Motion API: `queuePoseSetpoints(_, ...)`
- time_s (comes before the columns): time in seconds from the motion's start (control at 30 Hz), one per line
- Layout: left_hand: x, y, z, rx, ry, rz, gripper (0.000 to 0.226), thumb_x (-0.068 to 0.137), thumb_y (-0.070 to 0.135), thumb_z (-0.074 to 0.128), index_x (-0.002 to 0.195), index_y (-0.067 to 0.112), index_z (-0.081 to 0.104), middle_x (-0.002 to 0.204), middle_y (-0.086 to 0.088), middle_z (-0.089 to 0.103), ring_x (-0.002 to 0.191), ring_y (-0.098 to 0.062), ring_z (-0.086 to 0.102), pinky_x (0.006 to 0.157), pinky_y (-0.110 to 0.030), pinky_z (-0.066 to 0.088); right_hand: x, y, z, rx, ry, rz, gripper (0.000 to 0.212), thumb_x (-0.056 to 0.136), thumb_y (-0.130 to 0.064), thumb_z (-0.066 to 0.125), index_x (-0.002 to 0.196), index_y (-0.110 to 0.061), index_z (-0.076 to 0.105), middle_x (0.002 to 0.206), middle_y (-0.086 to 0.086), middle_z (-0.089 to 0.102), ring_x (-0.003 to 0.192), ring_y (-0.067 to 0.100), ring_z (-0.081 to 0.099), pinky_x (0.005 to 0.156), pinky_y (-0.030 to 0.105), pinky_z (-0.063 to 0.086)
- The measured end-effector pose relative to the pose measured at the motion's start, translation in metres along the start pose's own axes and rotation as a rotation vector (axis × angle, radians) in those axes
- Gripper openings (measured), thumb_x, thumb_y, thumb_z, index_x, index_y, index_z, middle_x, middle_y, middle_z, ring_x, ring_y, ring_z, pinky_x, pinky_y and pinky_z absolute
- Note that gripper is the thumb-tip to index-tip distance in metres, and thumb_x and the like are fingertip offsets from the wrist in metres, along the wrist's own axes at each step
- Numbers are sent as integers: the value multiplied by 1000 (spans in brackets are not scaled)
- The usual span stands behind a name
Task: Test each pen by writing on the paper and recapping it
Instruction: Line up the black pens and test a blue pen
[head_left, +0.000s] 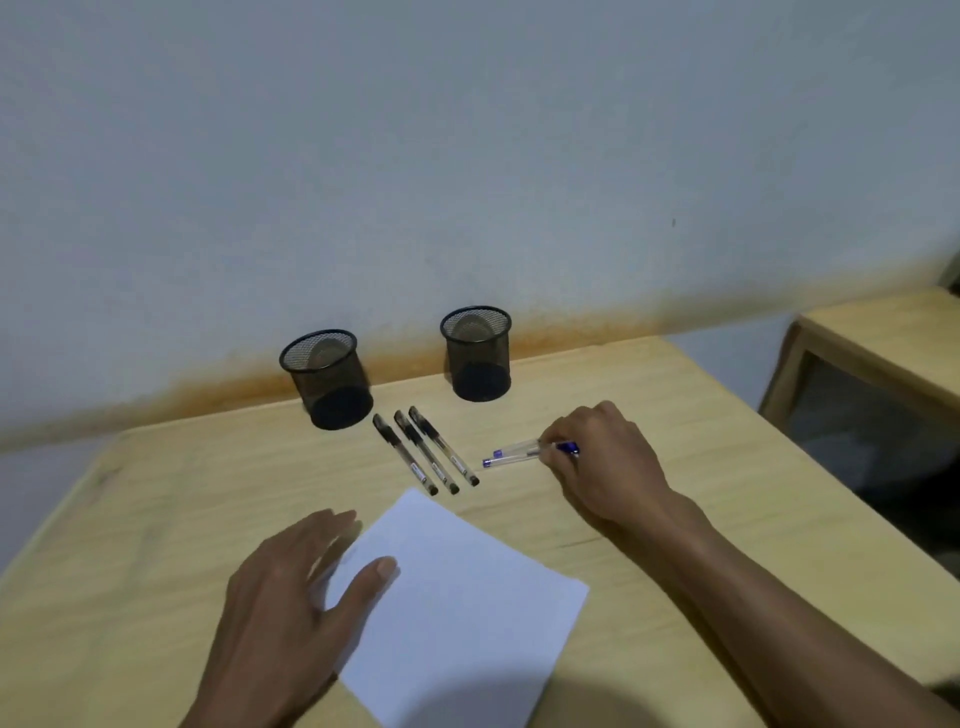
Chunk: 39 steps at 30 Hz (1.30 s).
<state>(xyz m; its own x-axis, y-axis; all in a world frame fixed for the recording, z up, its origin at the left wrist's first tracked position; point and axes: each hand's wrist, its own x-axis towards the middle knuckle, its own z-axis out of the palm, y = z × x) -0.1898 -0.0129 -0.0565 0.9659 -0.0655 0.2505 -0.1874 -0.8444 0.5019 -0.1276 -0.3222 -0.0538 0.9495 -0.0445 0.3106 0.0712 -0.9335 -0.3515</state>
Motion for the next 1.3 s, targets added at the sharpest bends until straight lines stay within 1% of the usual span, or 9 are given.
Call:
queuePoseSetpoints(0.13,-5,-14,5,41,-23,29,75,69,85,50,122,34,66,133,9,60,131,-13,48,108,-51,38,-1,1,0,-105,20,-66,22,98,-39,60,109,-26,74,100,-4,71,99,21,54,77,39,48)
queuePoseSetpoints(0.4,-14,-15,7,98,-45,62,79,72,88,39,130,38,58,145,14,46,139,-6,29,118,-45,21,-12,-10,-4,-163,-72,-84,17,101,-32,56,103,-22,69,97,-3,67,98,22,52,69,34,36)
queuePoseSetpoints(0.5,-16,-13,6,89,-49,71,79,72,88,39,130,38,57,146,15,45,140,-5,28,119,-44,19,-26,-20,-10,12,-24,-41,10,100,-29,56,97,-26,65,88,-12,60,92,19,53,66,34,40)
queuePoseSetpoints(0.63,-20,-11,5,74,-59,85,80,71,89,39,130,38,56,146,17,44,140,-2,27,120,-42,14,-40,-46,-16,346,48,-57,23,99,-21,62,120,-26,69,91,-14,58,81,1,56,69,9,39)
queuePoseSetpoints(0.8,-22,0,1,-192,168,152,63,73,75,58,118,32,67,122,26,57,116,11,44,107,-38,36,-57,-100,-22,756,-67,14,4,95,-20,69,93,-23,71,81,-7,69,70,7,59,66,24,49)
queuePoseSetpoints(0.93,-26,18,-2,-242,260,241,38,82,56,62,108,31,70,102,35,56,99,15,50,92,-32,42,-68,-126,-25,1057,-146,124,6,92,-15,73,95,-15,68,78,4,73,74,14,70,69,20,55)
queuePoseSetpoints(1.03,-28,22,-3,-219,313,238,29,87,45,62,101,24,74,92,25,64,86,2,56,84,-34,47,-70,-137,-24,1083,-156,145,7,93,-13,71,98,-16,68,83,8,75,76,14,73,67,22,58)
queuePoseSetpoints(1.13,-28,19,-6,-187,320,222,21,86,33,63,98,21,75,88,12,73,81,-1,55,82,-22,43,-68,-139,-25,1078,-171,122,6,94,-17,69,98,-13,70,81,2,76,75,10,74,69,24,61)
queuePoseSetpoints(1.3,-25,20,-17,-155,321,295,18,89,23,57,87,18,74,79,10,70,74,-6,53,78,-20,39,-58,-132,-30,1124,-138,25,9,95,-9,66,91,-2,69,66,2,70,62,9,67,64,20,55)
